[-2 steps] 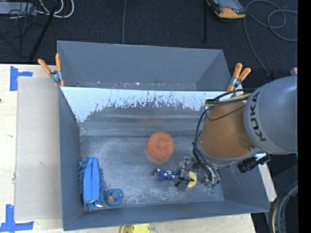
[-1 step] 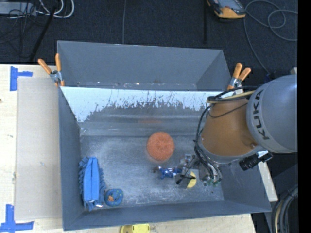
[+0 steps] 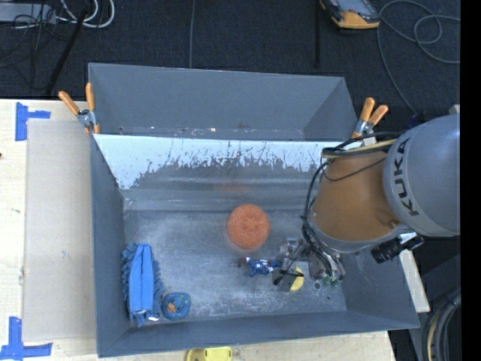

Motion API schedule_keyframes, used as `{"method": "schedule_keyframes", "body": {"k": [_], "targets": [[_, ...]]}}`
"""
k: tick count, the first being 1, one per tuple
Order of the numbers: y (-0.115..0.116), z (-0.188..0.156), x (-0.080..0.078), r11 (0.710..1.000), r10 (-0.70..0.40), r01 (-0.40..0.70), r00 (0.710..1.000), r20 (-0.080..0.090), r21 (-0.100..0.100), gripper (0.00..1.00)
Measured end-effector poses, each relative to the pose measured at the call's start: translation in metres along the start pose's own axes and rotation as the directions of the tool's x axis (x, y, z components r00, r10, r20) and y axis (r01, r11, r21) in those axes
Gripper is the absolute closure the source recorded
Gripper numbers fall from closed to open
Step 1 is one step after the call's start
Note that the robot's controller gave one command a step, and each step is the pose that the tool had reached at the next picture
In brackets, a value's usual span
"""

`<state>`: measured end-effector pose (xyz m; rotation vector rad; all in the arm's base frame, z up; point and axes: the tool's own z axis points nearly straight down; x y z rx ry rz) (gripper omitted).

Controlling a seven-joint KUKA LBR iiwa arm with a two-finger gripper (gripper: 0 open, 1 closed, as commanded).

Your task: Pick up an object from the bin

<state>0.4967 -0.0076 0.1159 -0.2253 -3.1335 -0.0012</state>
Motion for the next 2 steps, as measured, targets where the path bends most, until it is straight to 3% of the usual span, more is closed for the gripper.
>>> {"method": "schedule_keyframes", "body": {"k": [2], "targets": [[-0.0001, -0.0178, 0.0006, 1.000, 0.000, 0.000, 1.000, -0.003, 0.000, 1.00]]}}
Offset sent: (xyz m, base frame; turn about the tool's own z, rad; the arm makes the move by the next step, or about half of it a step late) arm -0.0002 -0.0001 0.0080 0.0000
